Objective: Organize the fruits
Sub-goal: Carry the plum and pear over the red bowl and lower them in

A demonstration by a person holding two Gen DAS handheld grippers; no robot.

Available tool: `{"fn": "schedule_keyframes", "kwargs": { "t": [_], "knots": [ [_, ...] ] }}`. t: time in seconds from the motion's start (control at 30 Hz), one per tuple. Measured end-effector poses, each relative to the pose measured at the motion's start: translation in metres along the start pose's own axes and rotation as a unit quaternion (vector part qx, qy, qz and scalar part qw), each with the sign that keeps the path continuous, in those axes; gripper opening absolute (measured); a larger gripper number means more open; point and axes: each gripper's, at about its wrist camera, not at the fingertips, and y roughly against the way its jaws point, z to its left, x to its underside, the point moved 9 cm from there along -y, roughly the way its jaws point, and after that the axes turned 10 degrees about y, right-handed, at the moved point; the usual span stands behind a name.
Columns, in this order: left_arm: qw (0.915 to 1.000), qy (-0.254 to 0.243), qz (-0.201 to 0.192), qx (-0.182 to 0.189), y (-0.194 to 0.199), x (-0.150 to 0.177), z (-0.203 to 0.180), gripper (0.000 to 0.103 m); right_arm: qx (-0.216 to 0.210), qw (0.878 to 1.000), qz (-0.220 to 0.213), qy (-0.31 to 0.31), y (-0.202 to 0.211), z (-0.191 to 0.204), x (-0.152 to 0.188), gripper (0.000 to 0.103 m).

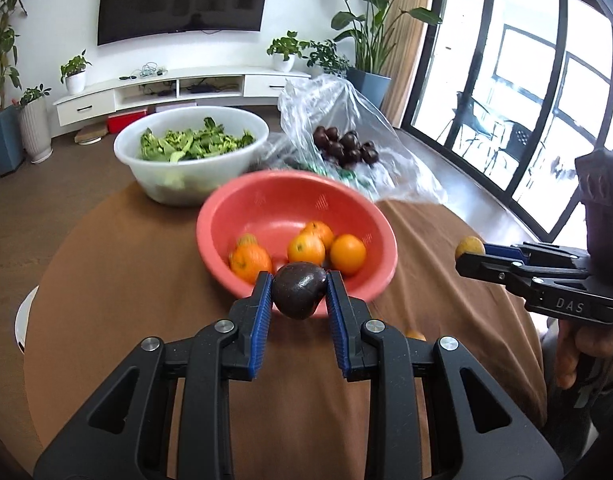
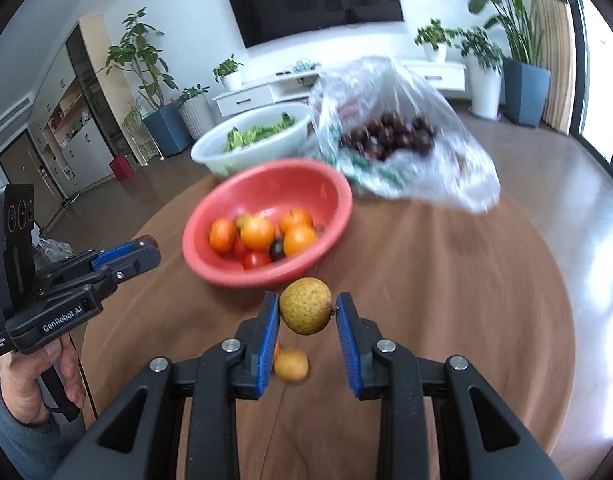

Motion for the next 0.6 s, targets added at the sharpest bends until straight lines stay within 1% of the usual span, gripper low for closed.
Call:
{"fn": "schedule_keyframes", "kwargs": {
  "t": [0.13,0.27,0.43,0.6],
  "knots": [
    [1.0000,-0.003,0.000,-0.006,-0.015,-0.016,-0.003,0.025,-0.004,1.000,-0.012,0.024,-0.012,0.006,-0.028,0.032],
    [0.9998,-0.012,0.007,-0.015,-0.037,-0.024,-0.003,0.025,-0.012,0.999,-0.004,0.039,-0.035,0.015,-0.048,0.032],
    [0.9991,-0.021,0.022,-0.029,-0.071,-0.034,0.005,0.025,-0.015,0.998,0.016,0.061,-0.067,0.022,-0.056,0.032],
    [0.9985,-0.021,0.035,-0.036,-0.101,-0.043,0.014,0.025,-0.018,0.997,0.034,0.061,-0.093,0.018,-0.060,0.032]
  ]
}}
